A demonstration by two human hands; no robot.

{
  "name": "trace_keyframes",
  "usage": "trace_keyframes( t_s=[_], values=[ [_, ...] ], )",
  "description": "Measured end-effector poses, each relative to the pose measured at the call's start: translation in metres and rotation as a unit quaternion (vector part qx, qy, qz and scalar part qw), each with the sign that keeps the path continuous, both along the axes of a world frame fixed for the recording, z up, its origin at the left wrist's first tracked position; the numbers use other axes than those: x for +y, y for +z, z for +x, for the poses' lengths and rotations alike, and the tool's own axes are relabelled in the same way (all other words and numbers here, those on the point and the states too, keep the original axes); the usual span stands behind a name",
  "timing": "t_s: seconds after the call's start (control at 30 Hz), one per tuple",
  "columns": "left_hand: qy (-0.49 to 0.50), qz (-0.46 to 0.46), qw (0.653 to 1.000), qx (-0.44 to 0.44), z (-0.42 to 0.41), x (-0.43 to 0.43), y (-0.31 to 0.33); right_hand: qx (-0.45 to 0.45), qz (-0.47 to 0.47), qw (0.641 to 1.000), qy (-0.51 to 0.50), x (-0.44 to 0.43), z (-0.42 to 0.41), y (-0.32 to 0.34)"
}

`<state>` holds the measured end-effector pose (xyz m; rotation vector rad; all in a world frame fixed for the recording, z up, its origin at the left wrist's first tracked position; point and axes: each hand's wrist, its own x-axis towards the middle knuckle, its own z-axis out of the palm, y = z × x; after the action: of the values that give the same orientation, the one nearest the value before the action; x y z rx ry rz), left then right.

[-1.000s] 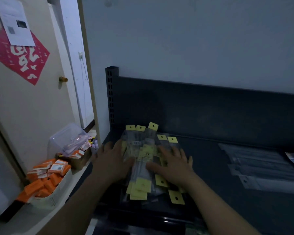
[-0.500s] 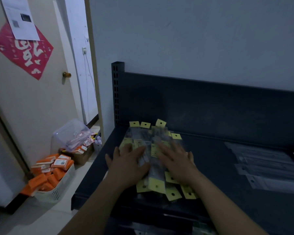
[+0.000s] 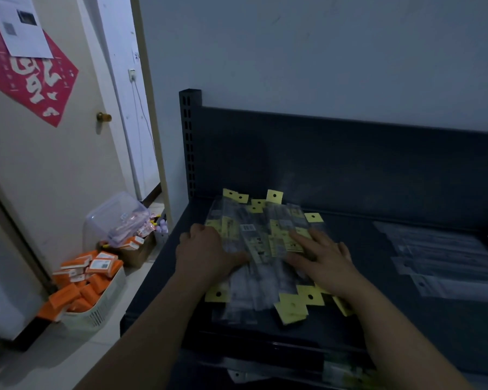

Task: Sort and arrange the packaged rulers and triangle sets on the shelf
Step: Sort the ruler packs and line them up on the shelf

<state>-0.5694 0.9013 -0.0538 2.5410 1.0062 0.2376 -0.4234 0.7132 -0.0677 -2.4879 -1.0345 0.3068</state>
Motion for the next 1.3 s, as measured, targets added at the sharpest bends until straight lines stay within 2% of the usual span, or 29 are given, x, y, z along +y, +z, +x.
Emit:
trace_keyframes(
  t_s=[0.13,0.27,0.37,0.5,0.63,0.9,1.07,1.17,1.3],
  values=[
    [-0.015,-0.094,0.988,-0.122,-0.008,0.008,0.003,-0.009,0.006,1.0,0.017,-0.001,-0.004,-0.001],
    [0.045,-0.177,0.968,-0.174,-0.03,0.019,0.006,-0.033,0.039,0.999,-0.013,0.002,-0.006,0.002],
    [0.081,-0.172,0.964,-0.187,-0.038,0.028,0.005,-0.044,0.048,0.998,-0.024,0.011,-0.014,0.007],
    [0.09,-0.154,0.964,-0.195,-0.04,0.025,0.008,-0.053,-0.046,0.997,0.014,0.03,-0.023,0.004],
    [0.072,-0.088,0.974,-0.195,-0.043,0.022,0.005,-0.052,-0.014,0.998,-0.021,0.025,-0.016,0.002],
    [0.056,-0.069,0.97,-0.228,-0.049,0.024,0.005,-0.042,-0.001,0.998,-0.054,0.018,-0.011,0.001],
    [0.034,-0.102,0.968,-0.225,-0.043,0.025,0.007,-0.126,0.025,0.992,-0.005,0.025,-0.02,0.014],
    [0.025,-0.131,0.963,-0.235,-0.038,0.02,0.012,-0.069,0.002,0.998,-0.013,0.036,-0.032,0.022],
    [0.043,-0.194,0.949,-0.247,-0.035,0.016,0.012,-0.055,-0.001,0.997,-0.052,0.05,-0.042,0.022]
  ],
)
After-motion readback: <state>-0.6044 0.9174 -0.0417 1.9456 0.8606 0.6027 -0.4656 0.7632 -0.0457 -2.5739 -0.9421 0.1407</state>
